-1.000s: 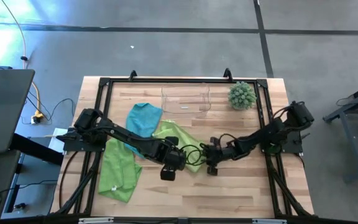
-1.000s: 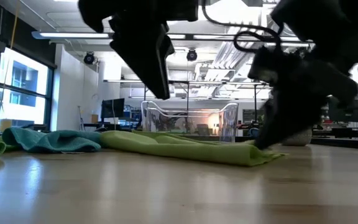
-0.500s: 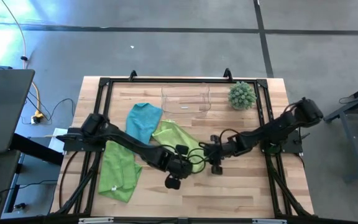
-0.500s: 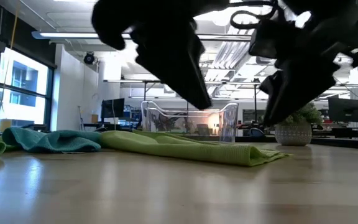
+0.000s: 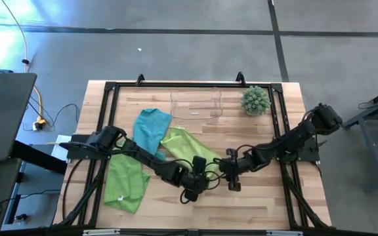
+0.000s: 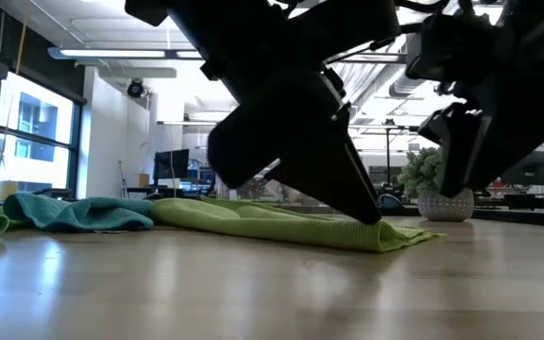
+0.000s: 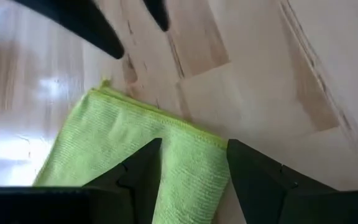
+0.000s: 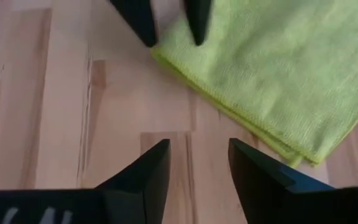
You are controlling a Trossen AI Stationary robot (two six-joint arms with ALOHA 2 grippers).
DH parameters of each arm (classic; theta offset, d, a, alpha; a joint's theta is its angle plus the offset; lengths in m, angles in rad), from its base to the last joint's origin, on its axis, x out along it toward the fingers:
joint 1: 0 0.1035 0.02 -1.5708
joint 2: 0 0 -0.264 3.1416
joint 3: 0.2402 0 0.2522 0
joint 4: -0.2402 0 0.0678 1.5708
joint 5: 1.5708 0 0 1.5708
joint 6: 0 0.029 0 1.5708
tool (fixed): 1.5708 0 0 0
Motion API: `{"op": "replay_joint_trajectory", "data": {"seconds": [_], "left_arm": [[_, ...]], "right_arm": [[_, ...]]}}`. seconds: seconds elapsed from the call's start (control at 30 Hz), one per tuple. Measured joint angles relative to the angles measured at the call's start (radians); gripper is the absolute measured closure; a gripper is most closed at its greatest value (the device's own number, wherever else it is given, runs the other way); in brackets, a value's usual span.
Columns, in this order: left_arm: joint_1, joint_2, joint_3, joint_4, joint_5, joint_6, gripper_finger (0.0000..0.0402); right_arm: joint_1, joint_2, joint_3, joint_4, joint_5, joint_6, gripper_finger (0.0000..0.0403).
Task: Roll microfiber towels into tight, uniform cylinder then place into a basket
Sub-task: Roll the light green microfiber cloth
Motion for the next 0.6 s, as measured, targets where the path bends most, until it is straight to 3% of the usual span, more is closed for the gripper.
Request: {"op": "replay_joint_trajectory", "data": {"seconds": [0.2,0.37,0.6], "left_arm": [[0.011,0.0,0.0,0.001,0.154,-0.045,0.0229],[0.027,0.0,0.0,0.0,0.122,-0.067,0.0229],[0.061,0.033,0.002,-0.005,0.174,-0.098,0.0229]], "right_arm": [[0.008,0.0,0.0,-0.011,0.0,-0.002,0.0242],[0.007,0.0,0.0,-0.01,0.001,-0.047,0.0242],[0.007,0.0,-0.001,-0.01,0.013,-0.075,0.0242]]}}
